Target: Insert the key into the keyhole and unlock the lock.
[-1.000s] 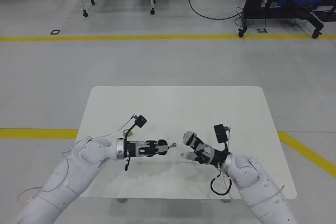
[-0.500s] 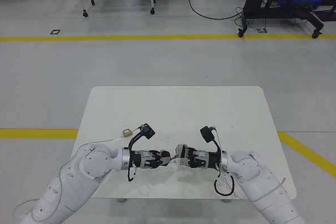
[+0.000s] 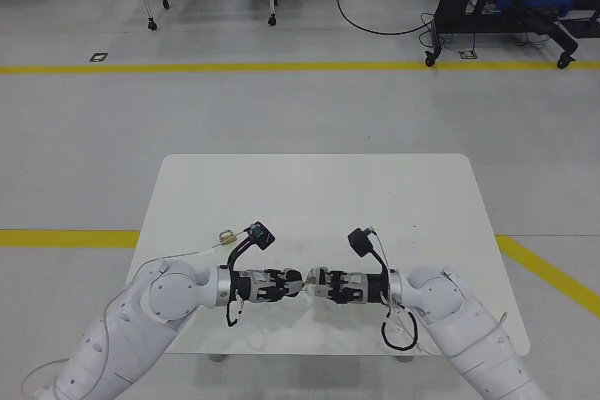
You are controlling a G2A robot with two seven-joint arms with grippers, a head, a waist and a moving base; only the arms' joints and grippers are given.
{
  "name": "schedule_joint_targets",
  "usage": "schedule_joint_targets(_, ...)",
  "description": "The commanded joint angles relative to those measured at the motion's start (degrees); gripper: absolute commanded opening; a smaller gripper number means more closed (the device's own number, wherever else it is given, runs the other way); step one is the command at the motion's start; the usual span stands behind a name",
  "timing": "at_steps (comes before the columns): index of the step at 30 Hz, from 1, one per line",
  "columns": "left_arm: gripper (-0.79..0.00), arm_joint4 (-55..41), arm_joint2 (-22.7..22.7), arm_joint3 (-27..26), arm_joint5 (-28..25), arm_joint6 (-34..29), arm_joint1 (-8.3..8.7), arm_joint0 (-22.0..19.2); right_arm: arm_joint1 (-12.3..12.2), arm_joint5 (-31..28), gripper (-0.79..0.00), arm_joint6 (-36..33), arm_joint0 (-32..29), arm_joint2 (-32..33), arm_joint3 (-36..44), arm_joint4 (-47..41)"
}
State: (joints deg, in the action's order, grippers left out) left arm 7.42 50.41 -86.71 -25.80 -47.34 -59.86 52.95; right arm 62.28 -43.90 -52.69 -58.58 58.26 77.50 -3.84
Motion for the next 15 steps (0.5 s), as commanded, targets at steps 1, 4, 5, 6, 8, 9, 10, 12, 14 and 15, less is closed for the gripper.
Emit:
schedule_joint_targets(1, -0.785, 0.0, 0.1, 0.1, -0.1, 0.1, -0.05, 0.0, 0.0, 0.3, -0.64, 0.0, 0.2, -0.2, -0.1, 0.2)
schedule_joint_targets(4, -0.785, 0.0, 0.2, 0.1, -0.2, 0.3, -0.13, 0.1, 0.1, 0.8, -0.785, 0.1, 0.5, -0.6, -0.3, 0.7)
schedule_joint_targets(5, -0.785, 0.1, 0.2, 0.1, -0.3, 0.3, -0.15, 0.2, 0.1, 0.9, -0.785, 0.1, 0.6, -0.7, -0.3, 0.8)
schedule_joint_targets(6, -0.785, 0.1, 0.2, 0.1, -0.3, 0.4, -0.17, 0.2, 0.1, 1.0, -0.785, 0.2, 0.7, -0.8, -0.4, 1.1)
schedule_joint_targets(8, -0.785, 0.0, 0.5, 0.2, -0.6, 0.6, -0.18, 0.3, 0.1, 1.3, -0.785, 0.9, 0.9, -0.8, -0.7, 1.7)
schedule_joint_targets(9, -0.785, 0.0, 0.7, 0.2, -0.8, 0.7, -0.15, 0.4, 0.1, 1.4, -0.785, 1.2, 0.9, -0.9, -0.7, 2.1)
schedule_joint_targets(10, -0.785, 0.0, 0.9, 0.2, -0.9, 0.7, -0.13, 0.5, 0.1, 1.6, -0.785, 1.5, 0.9, -0.9, -0.7, 2.5)
schedule_joint_targets(12, -0.785, -0.1, 1.2, 0.1, -1.2, 0.7, -0.08, 0.8, 0.1, 1.8, -0.785, 1.7, 1.0, -1.2, -0.7, 3.3)
schedule_joint_targets(14, -0.785, -0.1, 1.4, 0.0, -1.2, 0.7, -0.05, 1.0, 0.1, 2.1, -0.785, 1.9, 1.1, -1.4, -0.6, 3.9)
schedule_joint_targets(15, -0.785, 0.0, 1.5, 0.0, -1.3, 0.7, -0.04, 1.1, 0.2, 2.2, -0.785, 1.9, 1.1, -1.5, -0.6, 4.2)
